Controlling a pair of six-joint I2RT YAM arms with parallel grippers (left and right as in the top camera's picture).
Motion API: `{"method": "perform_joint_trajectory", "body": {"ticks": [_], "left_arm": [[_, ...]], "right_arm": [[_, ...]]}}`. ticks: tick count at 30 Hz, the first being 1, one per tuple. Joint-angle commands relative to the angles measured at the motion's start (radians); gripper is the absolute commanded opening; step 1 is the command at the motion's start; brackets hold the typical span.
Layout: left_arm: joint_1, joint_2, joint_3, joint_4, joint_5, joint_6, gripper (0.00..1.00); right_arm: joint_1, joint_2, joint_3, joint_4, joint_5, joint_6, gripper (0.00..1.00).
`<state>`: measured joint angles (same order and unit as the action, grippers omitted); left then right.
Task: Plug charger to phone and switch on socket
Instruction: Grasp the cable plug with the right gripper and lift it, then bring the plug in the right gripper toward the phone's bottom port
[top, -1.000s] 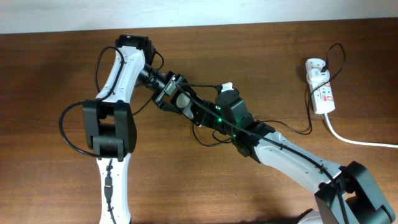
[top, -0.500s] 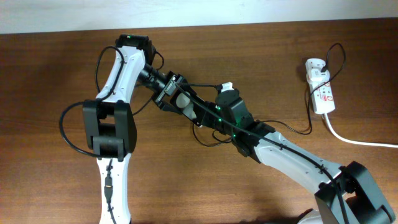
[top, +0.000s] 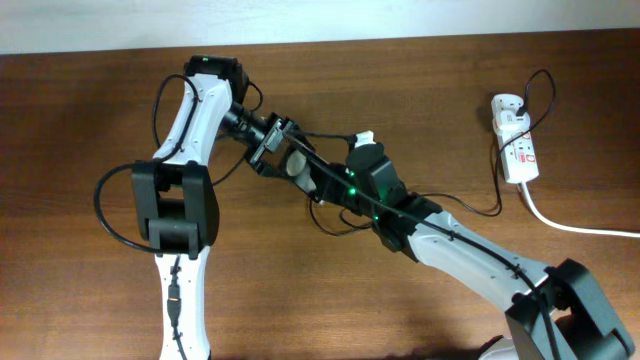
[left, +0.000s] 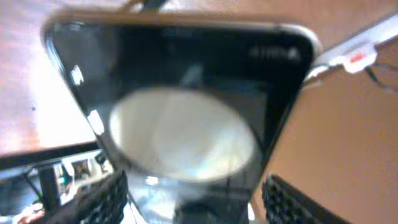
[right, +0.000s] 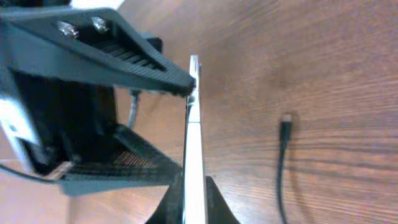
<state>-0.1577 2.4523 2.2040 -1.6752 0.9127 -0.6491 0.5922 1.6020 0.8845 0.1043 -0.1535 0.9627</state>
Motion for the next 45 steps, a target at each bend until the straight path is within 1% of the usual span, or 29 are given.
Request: {"method": "perform_joint_trajectory", "body": {"ticks": [1, 5, 7, 8, 10, 11, 12, 13, 15, 16, 18, 20, 22, 23, 24, 26, 27, 29, 32, 38, 39, 41, 45], "left_arm": [[-0.003, -0.005, 0.003, -0.006, 0.016, -0.006, 0.24], [-0.003, -0.005, 0.003, -0.006, 0.016, -0.006, 0.29], [-0.003, -0.005, 0.003, -0.006, 0.016, -0.006, 0.33], [-0.003, -0.005, 0.003, -0.006, 0.015, -0.006, 0.38], [-0.003, -0.005, 0.003, -0.006, 0.003, -0.006, 0.52], [-0.003, -0.005, 0.003, -0.005, -0.011, -0.006, 0.55], [-0.003, -0.005, 0.003, -0.005, -0.027, -0.005, 0.56], [-0.003, -0.005, 0.003, -0.006, -0.052, -0.005, 0.57], [-0.003, -0.005, 0.003, 0.004, -0.054, 0.078, 0.55], [-0.003, -0.005, 0.003, 0.019, -0.061, 0.151, 0.52], [-0.003, -0.005, 0.003, 0.053, -0.072, 0.239, 0.51], [-0.003, -0.005, 0.003, 0.096, -0.072, 0.386, 0.51], [-0.003, -0.005, 0.003, 0.105, -0.072, 0.475, 0.5], [-0.003, -0.005, 0.003, 0.122, -0.073, 0.566, 0.48], [-0.003, -0.005, 0.003, 0.129, -0.083, 0.603, 0.48], [-0.003, -0.005, 0.003, 0.129, -0.133, 0.602, 0.48], [-0.003, -0.008, 0.003, 0.126, -0.159, 0.602, 0.46], [-0.003, -0.024, 0.003, 0.116, -0.198, 0.602, 0.52], [-0.003, -0.082, 0.003, 0.111, -0.241, 0.621, 0.58], [-0.003, -0.272, 0.003, 0.111, -0.258, 0.624, 0.62], [-0.003, -0.312, 0.003, 0.108, -0.251, 0.625, 0.64], [-0.005, -0.35, 0.003, 0.102, -0.191, 0.675, 0.65], [-0.01, -0.358, 0.003, 0.068, -0.042, 0.762, 0.66]], "right_arm": [[0.005, 0.007, 0.013, 0.013, 0.015, -0.023, 0.04], [0.005, 0.007, 0.013, 0.013, 0.015, -0.023, 0.04], [0.003, 0.007, 0.013, 0.013, 0.015, -0.023, 0.04], [0.002, 0.007, 0.013, 0.013, 0.014, -0.023, 0.04], [0.001, 0.006, 0.013, 0.012, 0.007, -0.023, 0.04], [0.001, 0.002, 0.013, 0.008, 0.008, -0.023, 0.04], [0.001, -0.003, 0.013, 0.004, 0.008, -0.024, 0.04], [0.001, -0.015, 0.013, 0.001, 0.008, -0.052, 0.04], [0.0, -0.051, 0.013, -0.011, 0.008, -0.108, 0.04], [-0.005, -0.072, 0.013, -0.021, 0.008, -0.121, 0.04], [-0.027, -0.116, 0.013, -0.065, 0.008, -0.121, 0.04], [-0.079, -0.178, 0.013, -0.157, 0.008, -0.123, 0.04], [-0.122, -0.22, 0.013, -0.224, 0.008, -0.148, 0.04], [-0.155, -0.257, 0.013, -0.28, 0.007, -0.156, 0.04], [-0.182, -0.291, 0.013, -0.322, 0.002, -0.175, 0.04], [-0.213, -0.345, 0.013, -0.371, -0.013, -0.209, 0.04], [-0.229, -0.377, 0.013, -0.391, -0.024, -0.232, 0.04], [-0.257, -0.45, 0.013, -0.439, -0.026, -0.243, 0.04], [-0.286, -0.547, 0.013, -0.501, -0.03, -0.253, 0.04], [-0.287, -0.657, 0.013, -0.577, -0.085, -0.253, 0.04], [-0.287, -0.668, 0.013, -0.593, -0.108, -0.253, 0.04], [-0.287, -0.675, 0.013, -0.6, -0.137, -0.253, 0.04], [-0.287, -0.674, 0.013, -0.598, -0.157, -0.252, 0.04]]}}
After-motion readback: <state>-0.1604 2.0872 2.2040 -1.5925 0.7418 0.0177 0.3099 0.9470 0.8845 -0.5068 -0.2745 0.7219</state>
